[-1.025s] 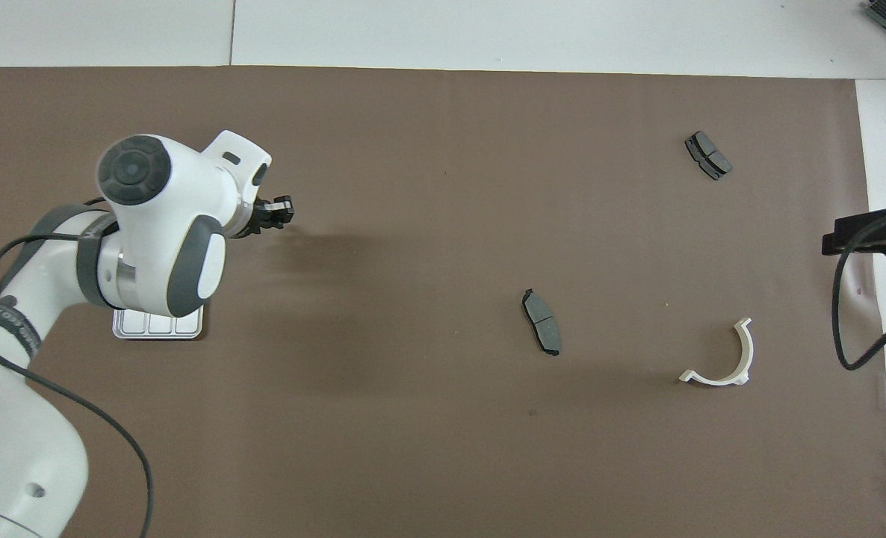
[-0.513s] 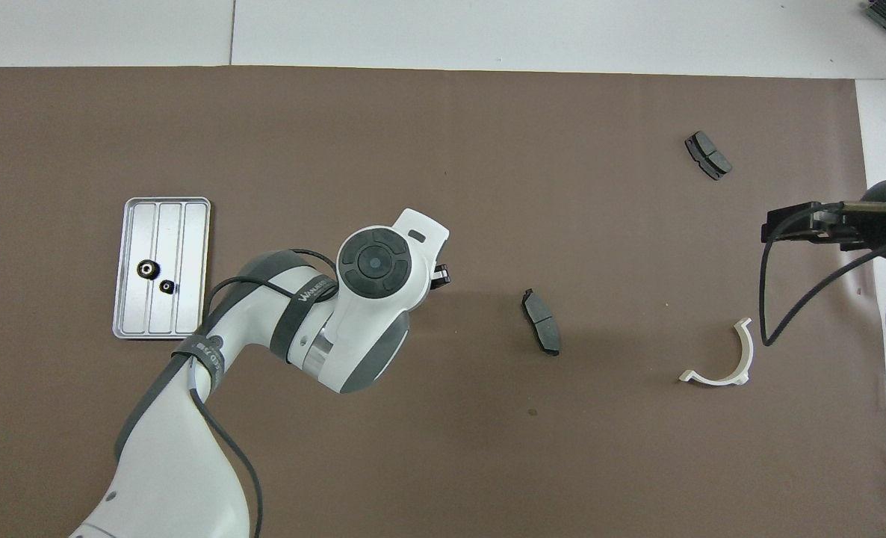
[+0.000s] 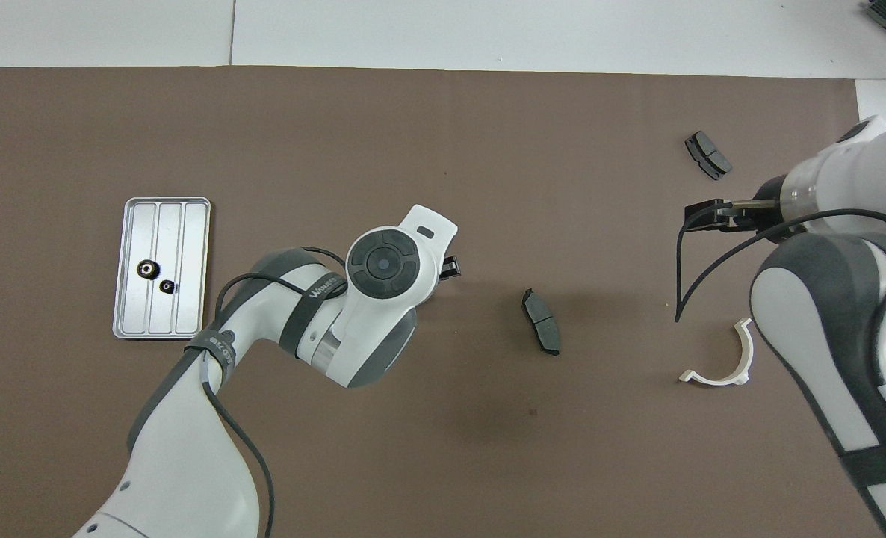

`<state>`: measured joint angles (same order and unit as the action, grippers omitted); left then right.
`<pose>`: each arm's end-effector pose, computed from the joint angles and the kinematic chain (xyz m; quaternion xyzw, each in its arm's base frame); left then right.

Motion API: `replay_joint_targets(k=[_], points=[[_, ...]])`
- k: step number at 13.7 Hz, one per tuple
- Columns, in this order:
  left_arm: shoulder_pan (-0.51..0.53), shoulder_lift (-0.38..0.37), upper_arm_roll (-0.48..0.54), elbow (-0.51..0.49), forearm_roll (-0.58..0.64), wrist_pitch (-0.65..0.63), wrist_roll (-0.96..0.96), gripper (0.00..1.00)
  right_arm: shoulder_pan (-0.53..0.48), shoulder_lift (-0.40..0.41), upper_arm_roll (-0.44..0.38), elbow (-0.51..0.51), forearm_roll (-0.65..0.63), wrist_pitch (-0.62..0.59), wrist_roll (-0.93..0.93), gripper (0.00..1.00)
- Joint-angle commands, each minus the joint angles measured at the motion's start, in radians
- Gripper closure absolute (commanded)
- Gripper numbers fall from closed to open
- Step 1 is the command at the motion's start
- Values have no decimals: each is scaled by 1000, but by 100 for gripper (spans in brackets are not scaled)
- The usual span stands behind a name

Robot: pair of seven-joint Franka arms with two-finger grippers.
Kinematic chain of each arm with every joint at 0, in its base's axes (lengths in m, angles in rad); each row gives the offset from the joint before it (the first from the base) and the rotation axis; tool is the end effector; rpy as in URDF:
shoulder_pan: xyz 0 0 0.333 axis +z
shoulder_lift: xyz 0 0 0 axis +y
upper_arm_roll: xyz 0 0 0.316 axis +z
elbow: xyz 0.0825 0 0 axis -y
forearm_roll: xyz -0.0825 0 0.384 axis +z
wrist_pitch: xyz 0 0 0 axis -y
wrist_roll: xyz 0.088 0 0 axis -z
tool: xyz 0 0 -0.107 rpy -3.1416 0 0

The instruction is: Place bearing gear from tray to pile

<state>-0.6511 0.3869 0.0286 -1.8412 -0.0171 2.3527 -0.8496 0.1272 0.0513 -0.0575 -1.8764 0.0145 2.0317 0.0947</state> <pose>0.5277 -0.3807 0.3301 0.9911 0.1173 0.0455 0.0427 0.5843 0.0421 0.4903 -0.9985 0.0153 -0.0514 0.0094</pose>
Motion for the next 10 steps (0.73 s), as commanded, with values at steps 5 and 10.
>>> replay_joint_targets(k=[5,10], points=[[402,-123,7,-4,16,-208,412,0,237,123,-1,-30,7,195,273,0],[580,-177,8,-159,16,-132,750,0,466,263,-1,5,4,329,416,0]])
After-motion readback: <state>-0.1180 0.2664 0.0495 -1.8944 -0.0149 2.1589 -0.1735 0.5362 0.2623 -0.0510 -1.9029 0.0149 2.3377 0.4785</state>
